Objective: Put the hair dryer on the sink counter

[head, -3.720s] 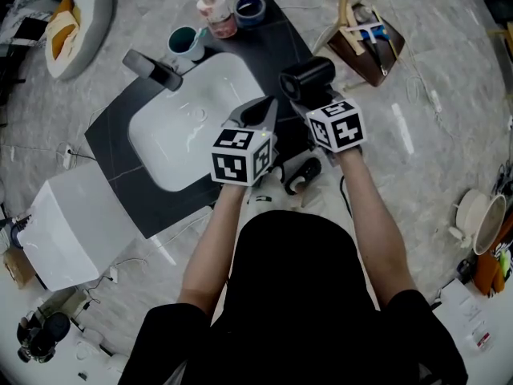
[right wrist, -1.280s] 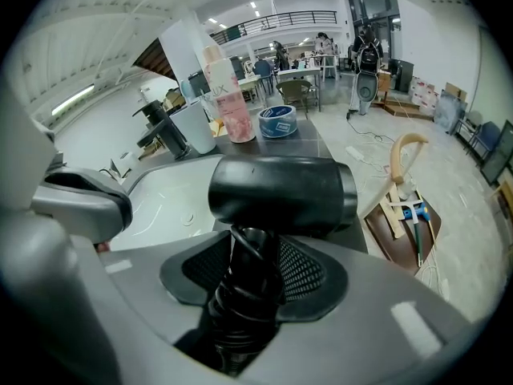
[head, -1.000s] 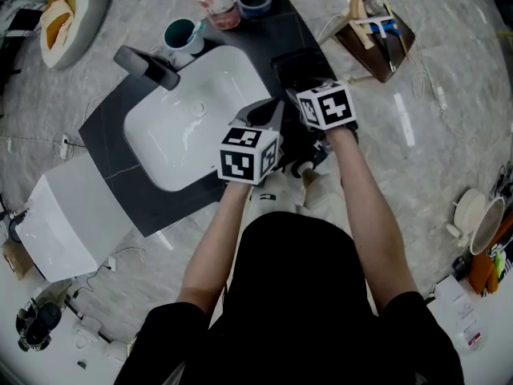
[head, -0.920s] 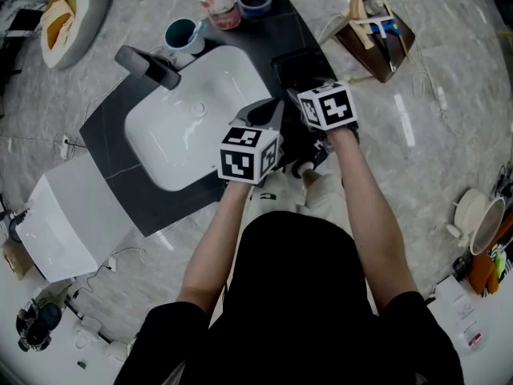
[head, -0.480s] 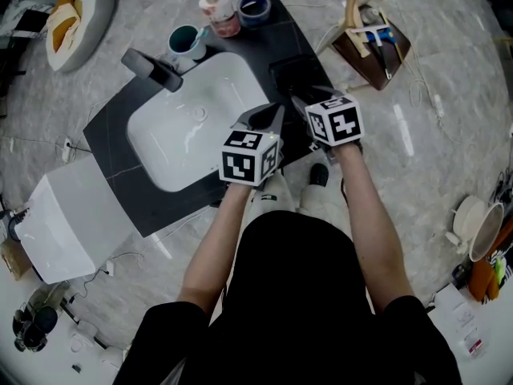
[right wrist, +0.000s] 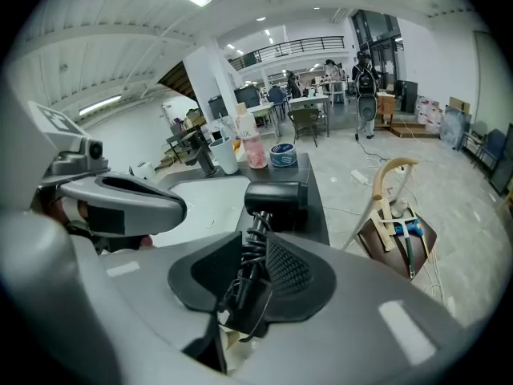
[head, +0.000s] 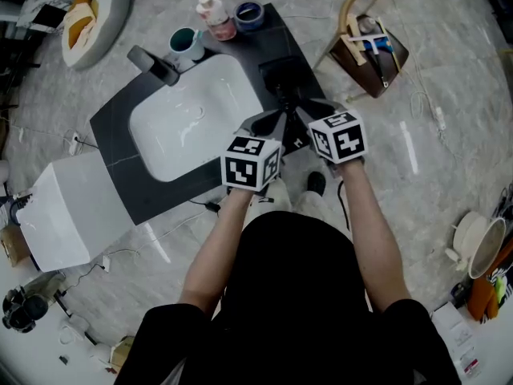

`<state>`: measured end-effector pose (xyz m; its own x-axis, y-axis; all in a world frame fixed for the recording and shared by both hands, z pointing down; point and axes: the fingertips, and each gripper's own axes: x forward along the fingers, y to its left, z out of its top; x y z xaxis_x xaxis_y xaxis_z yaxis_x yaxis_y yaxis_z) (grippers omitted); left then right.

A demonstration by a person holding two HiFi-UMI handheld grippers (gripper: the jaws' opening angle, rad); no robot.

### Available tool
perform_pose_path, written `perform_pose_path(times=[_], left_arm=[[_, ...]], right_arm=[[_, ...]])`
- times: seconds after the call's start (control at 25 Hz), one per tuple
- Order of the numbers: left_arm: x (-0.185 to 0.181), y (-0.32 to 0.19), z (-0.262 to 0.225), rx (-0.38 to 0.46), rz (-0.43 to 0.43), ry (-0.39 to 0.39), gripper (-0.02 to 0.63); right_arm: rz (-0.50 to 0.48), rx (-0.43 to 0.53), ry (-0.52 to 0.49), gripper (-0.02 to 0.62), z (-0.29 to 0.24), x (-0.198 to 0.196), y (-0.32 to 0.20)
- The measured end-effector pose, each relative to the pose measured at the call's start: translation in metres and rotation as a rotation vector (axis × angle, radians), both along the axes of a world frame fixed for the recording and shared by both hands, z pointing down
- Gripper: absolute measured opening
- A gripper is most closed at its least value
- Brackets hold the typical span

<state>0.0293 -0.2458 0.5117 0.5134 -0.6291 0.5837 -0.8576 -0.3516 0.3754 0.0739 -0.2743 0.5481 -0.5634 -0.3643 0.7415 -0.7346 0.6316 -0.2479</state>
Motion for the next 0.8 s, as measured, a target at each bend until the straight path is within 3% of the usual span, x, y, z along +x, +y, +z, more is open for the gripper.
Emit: perform_pose_path(times=[0.2, 0.8], left_arm=[[0.022, 0.023, -0.011, 0.013, -0.037, -0.011, -0.002], [0.087, 0.081, -0.056, 0.116, -0.182, -0.029, -0.002]], right_arm=[[-0.003, 0.026, -0.021, 0.043, -0.012, 0.025, 0.023], [-0.127, 0.156, -0.098, 0.018, -0.076, 0.097, 0.083]])
